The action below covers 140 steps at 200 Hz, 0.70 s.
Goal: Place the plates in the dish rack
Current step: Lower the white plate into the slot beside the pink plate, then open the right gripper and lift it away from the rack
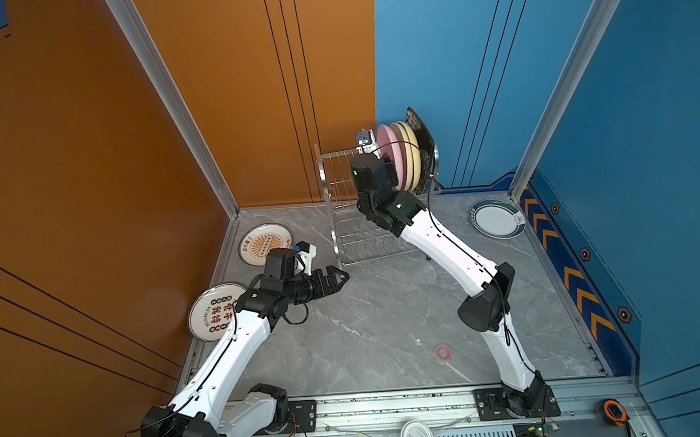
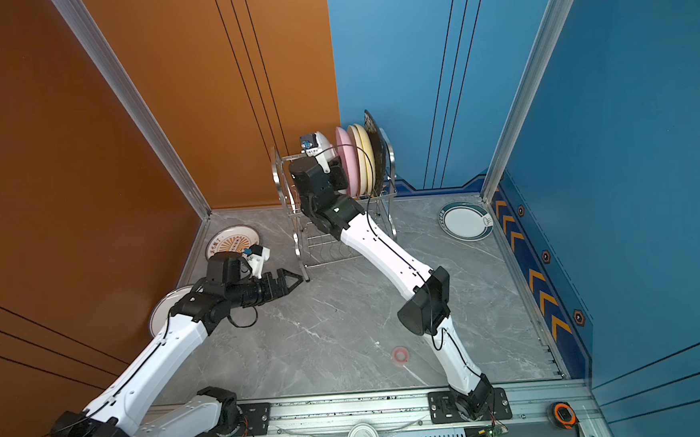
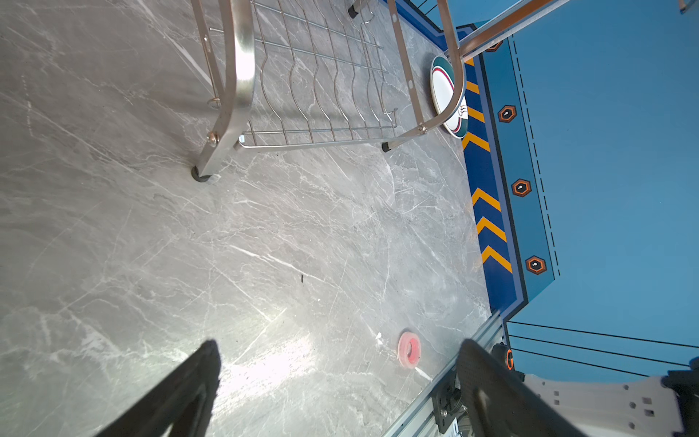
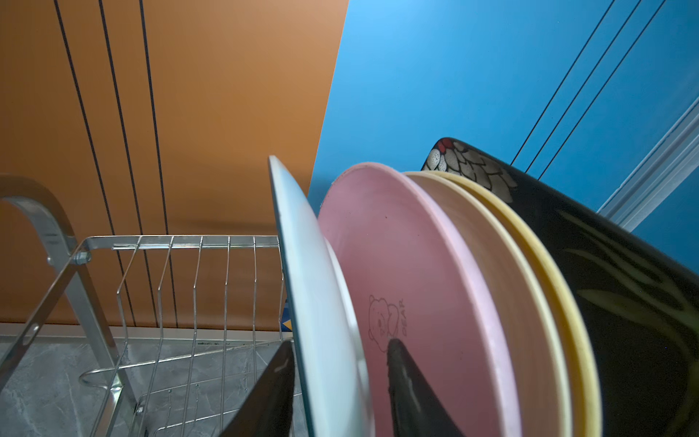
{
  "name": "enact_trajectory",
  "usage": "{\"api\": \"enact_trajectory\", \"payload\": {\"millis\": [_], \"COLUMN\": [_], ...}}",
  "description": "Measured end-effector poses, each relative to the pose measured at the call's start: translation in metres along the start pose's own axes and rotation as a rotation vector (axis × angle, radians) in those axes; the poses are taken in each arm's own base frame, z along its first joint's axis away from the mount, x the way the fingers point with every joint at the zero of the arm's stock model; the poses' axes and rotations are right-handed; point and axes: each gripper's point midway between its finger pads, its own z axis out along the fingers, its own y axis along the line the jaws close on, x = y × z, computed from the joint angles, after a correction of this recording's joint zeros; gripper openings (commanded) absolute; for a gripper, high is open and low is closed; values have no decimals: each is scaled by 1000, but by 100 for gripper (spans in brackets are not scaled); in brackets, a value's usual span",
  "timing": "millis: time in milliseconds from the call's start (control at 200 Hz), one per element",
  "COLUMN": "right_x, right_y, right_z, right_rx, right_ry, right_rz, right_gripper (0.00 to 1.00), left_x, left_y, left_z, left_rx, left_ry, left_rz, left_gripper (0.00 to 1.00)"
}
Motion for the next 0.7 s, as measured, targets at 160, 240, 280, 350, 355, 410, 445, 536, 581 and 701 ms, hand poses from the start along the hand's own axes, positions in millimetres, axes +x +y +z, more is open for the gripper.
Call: {"api": "enact_trajectory", "payload": {"millis": [160, 240, 280, 350, 355, 410, 445, 536, 581, 701], "right_x": [-15, -24, -28, -35, -36, -41, -44, -54, -58, -64], "right_y": [-8, -14, -17, -21, -22, -25, -28, -37, -42, -59], "right_z": [-11, -18, -21, -27, -27, -34, -39, -53, -60, -77], "right_rx": [-7, -9, -10, -15, -15, -23, -30, -48, -61, -92], "right_ry": [-21, -33, -38, -49, -50, -56, -58, -67, -70, -67], "right_rz": [15, 31, 37, 51, 52, 59, 63, 86, 101, 146], "right_gripper": [46, 47, 49, 50, 51, 52, 53, 55, 56, 58], "left_x": [0, 0, 0, -1, -1, -1, -1, -2, -3, -4], "left_y": [0, 0, 0, 0, 0, 0, 0, 0, 1, 2], "left_z": [0, 0, 0, 0, 0, 0, 0, 0, 0, 1], "left_rx": [-1, -2, -3, -2, -2, -2, -2, -5, -8, -17], "left_ry": [-1, -2, -2, -3, -3, -4, -4, -7, -8, -9], "left_rz": [0, 0, 0, 1, 1, 1, 2, 2, 2, 0], "left_gripper": [98, 98, 98, 98, 98, 98, 98, 98, 98, 98]}}
